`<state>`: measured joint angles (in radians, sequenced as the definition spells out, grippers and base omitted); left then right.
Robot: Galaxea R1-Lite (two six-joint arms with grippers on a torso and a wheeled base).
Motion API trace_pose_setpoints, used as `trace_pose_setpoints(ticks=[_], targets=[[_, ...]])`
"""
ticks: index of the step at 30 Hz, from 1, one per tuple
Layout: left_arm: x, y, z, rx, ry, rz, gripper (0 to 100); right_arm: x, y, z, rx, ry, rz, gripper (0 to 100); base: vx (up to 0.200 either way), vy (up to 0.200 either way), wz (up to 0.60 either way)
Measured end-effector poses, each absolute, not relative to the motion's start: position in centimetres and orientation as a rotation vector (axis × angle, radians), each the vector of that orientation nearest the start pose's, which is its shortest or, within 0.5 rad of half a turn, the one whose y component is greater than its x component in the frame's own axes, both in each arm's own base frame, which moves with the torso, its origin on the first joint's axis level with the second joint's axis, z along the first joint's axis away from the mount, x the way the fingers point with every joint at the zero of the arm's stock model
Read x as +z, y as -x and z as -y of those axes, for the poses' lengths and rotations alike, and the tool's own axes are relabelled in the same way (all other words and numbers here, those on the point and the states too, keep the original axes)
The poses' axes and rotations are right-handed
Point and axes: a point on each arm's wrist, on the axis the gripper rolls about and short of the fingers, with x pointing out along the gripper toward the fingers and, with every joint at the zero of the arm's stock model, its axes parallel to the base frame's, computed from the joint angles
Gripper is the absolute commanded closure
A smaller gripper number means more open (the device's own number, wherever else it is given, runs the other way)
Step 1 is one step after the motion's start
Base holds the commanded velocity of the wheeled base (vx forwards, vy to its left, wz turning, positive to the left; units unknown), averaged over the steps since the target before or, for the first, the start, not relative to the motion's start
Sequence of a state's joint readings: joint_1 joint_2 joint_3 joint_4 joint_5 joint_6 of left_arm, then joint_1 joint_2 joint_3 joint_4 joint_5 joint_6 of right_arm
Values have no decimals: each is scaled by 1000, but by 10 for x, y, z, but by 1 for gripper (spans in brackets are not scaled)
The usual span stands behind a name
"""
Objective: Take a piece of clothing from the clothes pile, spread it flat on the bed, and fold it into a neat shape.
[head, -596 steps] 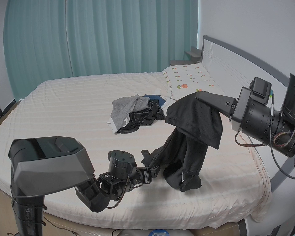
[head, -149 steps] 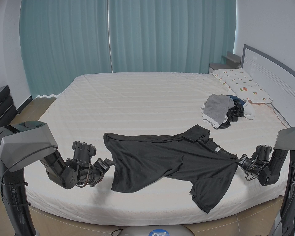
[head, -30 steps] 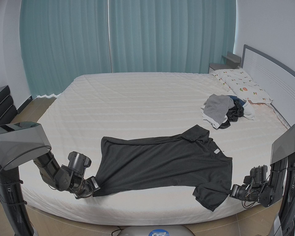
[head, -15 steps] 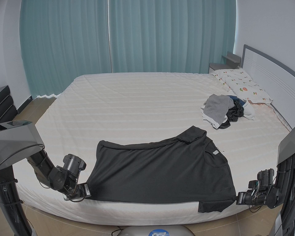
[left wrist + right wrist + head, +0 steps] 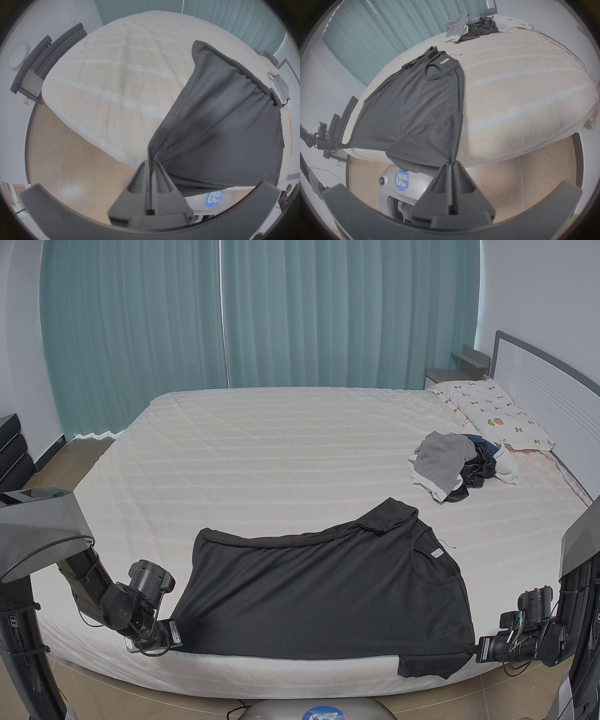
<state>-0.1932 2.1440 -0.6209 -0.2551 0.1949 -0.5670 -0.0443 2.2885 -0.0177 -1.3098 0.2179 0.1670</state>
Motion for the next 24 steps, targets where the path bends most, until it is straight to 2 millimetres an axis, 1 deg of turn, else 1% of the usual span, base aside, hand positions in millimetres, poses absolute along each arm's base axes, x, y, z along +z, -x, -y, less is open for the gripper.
trace_pose_setpoints(ticks=[4, 5, 6, 11, 16, 20, 24], targets=[[-21, -273, 50, 347, 240, -1206, 100, -42, -202, 5, 75, -282, -958, 100, 0, 0, 0], [-22, -274, 51, 344, 242, -1207, 0, -42, -203, 6, 72, -283, -956, 100, 0, 0, 0], [-23, -275, 51, 342, 245, -1207, 0, -43, -204, 6, 71, -283, -955, 0, 0, 0, 0], [-24, -279, 52, 332, 264, -1182, 0, -45, -207, 6, 68, -292, -950, 0, 0, 0, 0], [-19, -282, 53, 308, 294, -1156, 0, -41, -214, 7, 63, -326, -882, 0, 0, 0, 0], [-8, -284, 50, 263, 354, -1136, 0, -36, -220, 7, 50, -373, -809, 0, 0, 0, 0], [11, -289, 42, 242, 424, -1080, 0, -32, -226, 7, 33, -443, -754, 0, 0, 0, 0]])
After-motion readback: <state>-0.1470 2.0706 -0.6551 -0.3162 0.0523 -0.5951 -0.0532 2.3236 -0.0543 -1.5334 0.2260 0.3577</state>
